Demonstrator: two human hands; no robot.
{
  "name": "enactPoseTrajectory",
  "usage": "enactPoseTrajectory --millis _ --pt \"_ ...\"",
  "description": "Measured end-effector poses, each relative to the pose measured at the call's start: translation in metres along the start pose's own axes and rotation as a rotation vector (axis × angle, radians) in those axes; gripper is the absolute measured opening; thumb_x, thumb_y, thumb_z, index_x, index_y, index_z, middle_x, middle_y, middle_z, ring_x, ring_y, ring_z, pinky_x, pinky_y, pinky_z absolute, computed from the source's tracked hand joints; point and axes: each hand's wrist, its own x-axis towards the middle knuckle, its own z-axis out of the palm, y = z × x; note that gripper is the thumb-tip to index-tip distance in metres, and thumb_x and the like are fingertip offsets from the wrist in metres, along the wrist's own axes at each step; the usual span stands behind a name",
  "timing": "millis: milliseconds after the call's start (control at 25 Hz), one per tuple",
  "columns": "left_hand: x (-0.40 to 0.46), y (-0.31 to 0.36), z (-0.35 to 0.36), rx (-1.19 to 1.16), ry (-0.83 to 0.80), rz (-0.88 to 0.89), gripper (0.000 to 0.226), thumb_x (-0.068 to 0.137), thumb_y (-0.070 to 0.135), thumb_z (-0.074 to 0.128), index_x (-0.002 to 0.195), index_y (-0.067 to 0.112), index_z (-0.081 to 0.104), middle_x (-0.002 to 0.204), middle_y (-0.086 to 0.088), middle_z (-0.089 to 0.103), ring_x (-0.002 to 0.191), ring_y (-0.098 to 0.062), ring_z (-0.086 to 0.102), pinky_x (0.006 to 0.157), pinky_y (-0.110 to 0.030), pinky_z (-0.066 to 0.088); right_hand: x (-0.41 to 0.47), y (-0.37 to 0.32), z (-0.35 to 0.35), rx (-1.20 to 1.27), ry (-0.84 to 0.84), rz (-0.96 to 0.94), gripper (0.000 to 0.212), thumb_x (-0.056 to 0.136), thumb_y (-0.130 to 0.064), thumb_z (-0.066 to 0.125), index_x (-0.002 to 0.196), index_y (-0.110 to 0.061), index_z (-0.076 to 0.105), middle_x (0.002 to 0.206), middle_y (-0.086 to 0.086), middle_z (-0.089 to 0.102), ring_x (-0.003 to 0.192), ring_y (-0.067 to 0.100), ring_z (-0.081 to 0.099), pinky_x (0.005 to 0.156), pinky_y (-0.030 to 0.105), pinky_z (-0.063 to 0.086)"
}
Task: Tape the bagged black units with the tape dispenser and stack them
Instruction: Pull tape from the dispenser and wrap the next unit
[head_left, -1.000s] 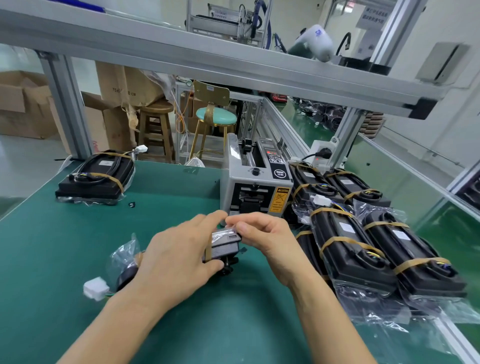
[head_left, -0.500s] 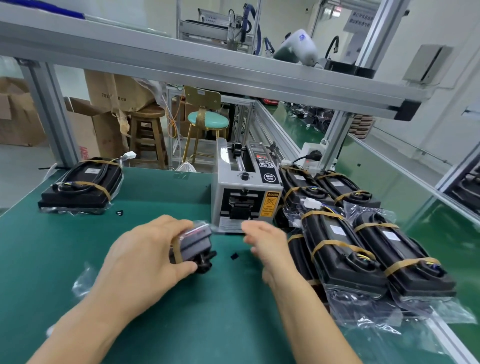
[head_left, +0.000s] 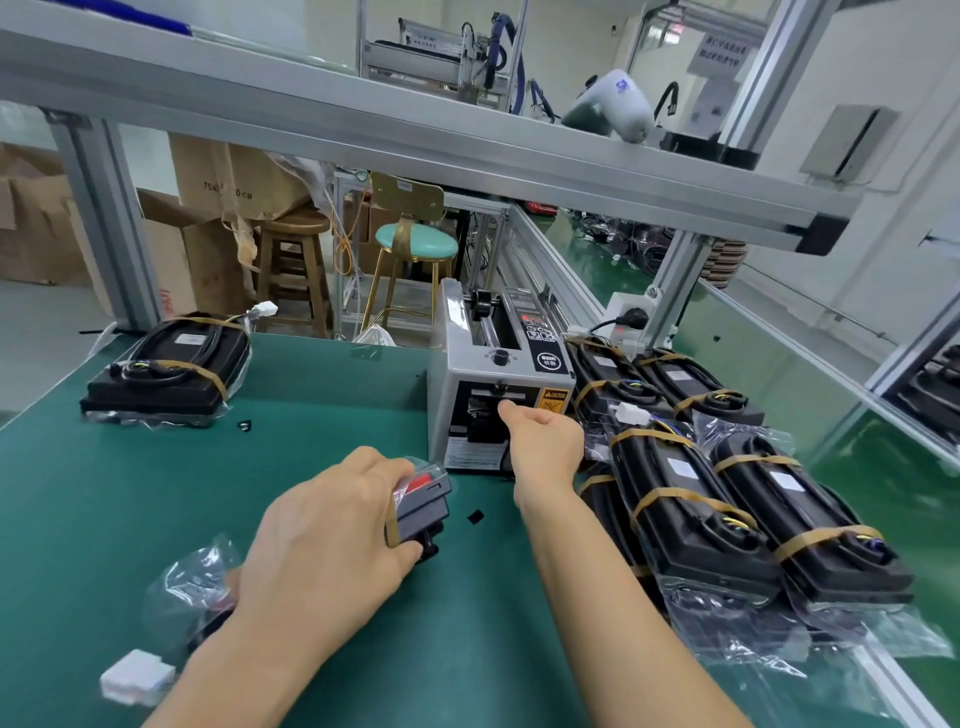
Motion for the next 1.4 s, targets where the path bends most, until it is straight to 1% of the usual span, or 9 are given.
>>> enactPoseTrajectory --millis 160,280,360,480,560,760,880,1120,1400 --pt "-0.003 0.0 0.0 0.005 0.007 0.008 0.052 0.071 0.045 0.069 0.12 0.044 0.052 0.106 0.022 0.054 0.094 -0.005 0.057 0.074 -0.019 0.044 0.001 -0.002 0.009 0.148 0.028 0.125 0.019 0.08 -0.017 0.075 0.065 -0.021 0.064 0.072 -0.001 0.062 0.061 0.014 0.047 0.067 0.031 0.042" --pt "-0.002 0.0 -0.001 0.007 0.001 -0.012 0.052 0.072 0.045 0.069 0.121 0.043 0.053 0.106 0.021 0.054 0.093 -0.006 0.057 0.07 -0.019 0.04 -0.006 -0.011 0.003 0.249 -0.027 0.221 0.017 0.084 -0.013 0.07 0.072 -0.016 0.059 0.065 -0.004 0.047 0.055 0.009 0.034 0.054 0.022 0.031" --pt "0.0 -0.001 -0.001 0.009 0.002 -0.031 0.053 0.071 0.047 0.069 0.121 0.044 0.052 0.107 0.022 0.054 0.092 -0.006 0.057 0.068 -0.019 0.037 -0.02 -0.016 -0.01 0.289 -0.179 0.222 0.016 0.088 -0.016 0.067 0.074 -0.017 0.058 0.059 -0.005 0.043 0.053 0.009 0.032 0.053 0.021 0.03" --pt "0.003 -0.003 0.0 0.007 0.005 -0.06 0.053 0.069 0.051 0.069 0.12 0.044 0.053 0.106 0.022 0.054 0.092 -0.008 0.057 0.07 -0.021 0.04 -0.052 -0.011 -0.032 0.206 -0.487 0.053 0.031 0.089 -0.022 0.062 0.058 -0.025 0.061 0.055 -0.008 0.047 0.056 0.008 0.038 0.063 0.023 0.035" --pt "0.003 -0.003 0.0 0.005 0.006 -0.069 0.053 0.068 0.053 0.07 0.118 0.043 0.054 0.105 0.021 0.055 0.092 -0.009 0.058 0.071 -0.023 0.041 -0.066 -0.002 -0.041 0.171 -0.55 0.012 0.034 0.088 -0.025 0.062 0.054 -0.028 0.065 0.058 -0.008 0.05 0.058 0.006 0.041 0.066 0.023 0.036" --pt "0.0 -0.001 0.0 0.021 0.009 -0.074 0.049 0.069 0.054 0.068 0.115 0.045 0.054 0.103 0.022 0.055 0.089 -0.007 0.057 0.067 -0.022 0.038 -0.041 0.005 -0.034 0.2 -0.248 0.145 0.03 0.091 -0.023 0.063 0.063 -0.018 0.053 0.057 -0.003 0.043 0.056 0.01 0.036 0.062 0.021 0.034" --pt "-0.001 0.0 -0.001 0.026 0.01 -0.066 0.049 0.069 0.053 0.068 0.115 0.046 0.054 0.102 0.023 0.055 0.088 -0.006 0.057 0.068 -0.02 0.039 -0.027 0.003 -0.019 0.196 -0.149 0.122 0.025 0.091 -0.022 0.064 0.067 -0.014 0.059 0.059 -0.004 0.046 0.056 0.008 0.039 0.065 0.02 0.038" --pt "0.0 0.0 -0.001 0.013 0.012 -0.065 0.049 0.069 0.053 0.068 0.116 0.046 0.054 0.1 0.023 0.055 0.088 -0.006 0.057 0.068 -0.02 0.04 -0.009 -0.005 0.004 0.139 0.008 0.052 0.023 0.086 -0.018 0.07 0.067 -0.026 0.063 0.074 -0.012 0.062 0.085 0.014 0.059 0.079 0.028 0.042" --pt "0.001 -0.001 -0.001 0.006 0.005 -0.073 0.048 0.069 0.052 0.068 0.114 0.044 0.055 0.1 0.022 0.055 0.088 -0.007 0.057 0.066 -0.021 0.036 -0.006 -0.007 0.013 0.175 0.058 0.165 0.018 0.082 -0.016 0.073 0.067 -0.02 0.063 0.076 0.002 0.064 0.063 0.015 0.048 0.068 0.034 0.048"
